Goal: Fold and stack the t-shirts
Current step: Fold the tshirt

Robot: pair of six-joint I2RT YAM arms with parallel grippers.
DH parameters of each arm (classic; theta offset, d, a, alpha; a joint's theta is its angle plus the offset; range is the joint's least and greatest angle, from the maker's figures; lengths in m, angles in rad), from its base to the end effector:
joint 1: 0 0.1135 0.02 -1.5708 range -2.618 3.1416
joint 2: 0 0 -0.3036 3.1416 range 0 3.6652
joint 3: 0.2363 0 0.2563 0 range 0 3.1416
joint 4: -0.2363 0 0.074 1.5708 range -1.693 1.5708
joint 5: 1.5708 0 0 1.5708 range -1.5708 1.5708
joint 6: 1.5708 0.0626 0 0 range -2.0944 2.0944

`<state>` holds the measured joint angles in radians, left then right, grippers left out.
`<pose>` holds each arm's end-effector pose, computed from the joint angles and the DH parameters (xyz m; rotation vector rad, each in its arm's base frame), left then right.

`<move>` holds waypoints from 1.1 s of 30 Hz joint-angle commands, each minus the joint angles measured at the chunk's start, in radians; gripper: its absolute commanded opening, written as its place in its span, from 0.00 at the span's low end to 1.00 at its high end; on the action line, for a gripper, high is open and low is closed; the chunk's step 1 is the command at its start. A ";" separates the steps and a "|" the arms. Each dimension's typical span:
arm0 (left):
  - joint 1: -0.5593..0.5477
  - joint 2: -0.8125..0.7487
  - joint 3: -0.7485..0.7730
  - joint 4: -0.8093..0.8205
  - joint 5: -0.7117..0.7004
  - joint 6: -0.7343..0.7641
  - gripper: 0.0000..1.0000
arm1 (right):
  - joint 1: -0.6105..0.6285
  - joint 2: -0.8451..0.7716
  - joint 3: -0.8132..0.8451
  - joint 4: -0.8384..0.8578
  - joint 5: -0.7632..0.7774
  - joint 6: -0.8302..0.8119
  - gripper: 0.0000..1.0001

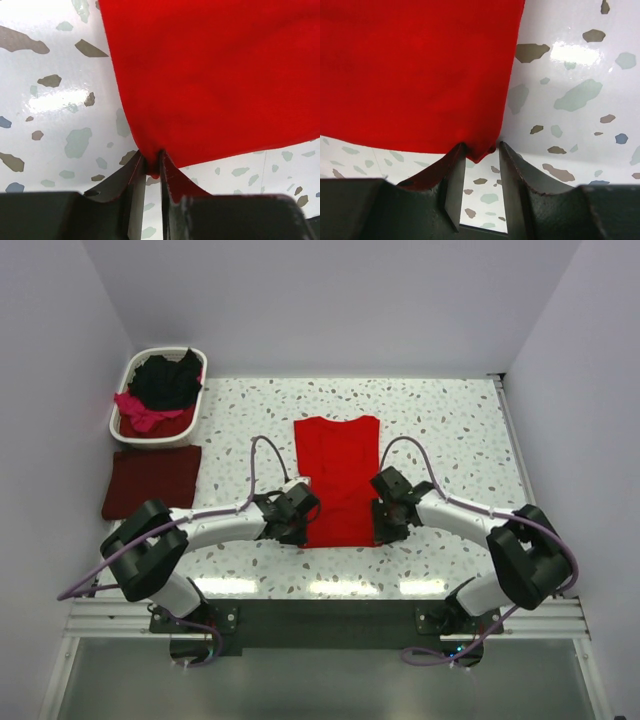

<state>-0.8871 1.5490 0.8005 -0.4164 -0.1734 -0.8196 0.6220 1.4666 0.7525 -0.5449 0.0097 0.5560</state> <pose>0.1918 -0.2183 0.1668 0.0434 2.7338 -0.2677 0.2100 0.1498 0.1676 -0.0924 2.8659 0.2388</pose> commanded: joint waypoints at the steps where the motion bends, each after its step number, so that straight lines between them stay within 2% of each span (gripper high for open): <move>1: -0.007 0.060 -0.040 -0.056 0.002 0.005 0.20 | 0.008 0.080 -0.048 -0.003 0.010 -0.002 0.35; 3: -0.007 0.071 -0.040 -0.055 0.005 0.008 0.16 | 0.010 0.093 -0.051 0.006 -0.007 -0.004 0.31; 6: -0.009 0.075 -0.043 -0.064 0.011 0.011 0.05 | 0.012 0.098 -0.056 0.002 -0.008 -0.014 0.17; 7: -0.009 0.074 -0.047 -0.067 0.017 0.008 0.01 | 0.012 0.095 -0.056 -0.015 -0.008 -0.019 0.06; 8: -0.009 0.069 -0.052 -0.076 0.021 0.008 0.00 | 0.018 0.090 -0.056 -0.026 -0.008 -0.024 0.00; 11: -0.035 0.043 -0.061 -0.148 0.032 0.002 0.00 | 0.048 0.048 -0.062 -0.096 -0.032 -0.024 0.00; 13: -0.091 -0.004 -0.078 -0.195 0.026 -0.026 0.00 | 0.077 -0.014 -0.070 -0.176 -0.053 -0.016 0.00; 16: -0.196 -0.104 -0.106 -0.304 0.058 -0.093 0.00 | 0.180 -0.139 -0.087 -0.305 -0.092 0.036 0.00; 17: -0.229 -0.133 -0.107 -0.381 0.069 -0.119 0.00 | 0.258 -0.173 -0.087 -0.343 -0.100 0.077 0.00; 18: -0.315 -0.200 -0.110 -0.413 0.096 -0.192 0.00 | 0.303 -0.208 -0.084 -0.422 -0.114 0.103 0.00; 20: -0.412 -0.265 -0.135 -0.471 0.149 -0.287 0.00 | 0.413 -0.316 -0.079 -0.499 -0.169 0.174 0.00; 21: -0.502 -0.318 -0.147 -0.475 0.211 -0.384 0.00 | 0.442 -0.351 -0.070 -0.559 -0.183 0.194 0.00; 24: -0.588 -0.380 -0.143 -0.495 0.236 -0.493 0.00 | 0.473 -0.451 -0.023 -0.637 -0.202 0.236 0.00; 26: -0.586 -0.395 -0.069 -0.572 0.184 -0.497 0.00 | 0.470 -0.451 0.034 -0.670 -0.165 0.223 0.00; 28: -0.514 -0.405 0.014 -0.616 0.091 -0.457 0.00 | 0.469 -0.408 0.149 -0.708 -0.067 0.194 0.00; 29: -0.433 -0.414 0.031 -0.613 0.080 -0.428 0.00 | 0.464 -0.355 0.189 -0.724 -0.033 0.156 0.00; 30: -0.397 -0.434 0.042 -0.605 0.059 -0.371 0.00 | 0.456 -0.321 0.262 -0.743 0.033 0.136 0.00; 32: -0.321 -0.448 0.074 -0.584 0.043 -0.311 0.00 | 0.415 -0.270 0.327 -0.748 0.058 0.062 0.00; 33: -0.246 -0.451 0.089 -0.585 0.040 -0.250 0.00 | 0.395 -0.228 0.388 -0.741 0.061 0.041 0.00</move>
<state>-1.2388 1.1297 0.8341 -0.9073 -0.0639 -1.1820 1.0626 1.1732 1.0233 -1.1889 -0.0479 0.6895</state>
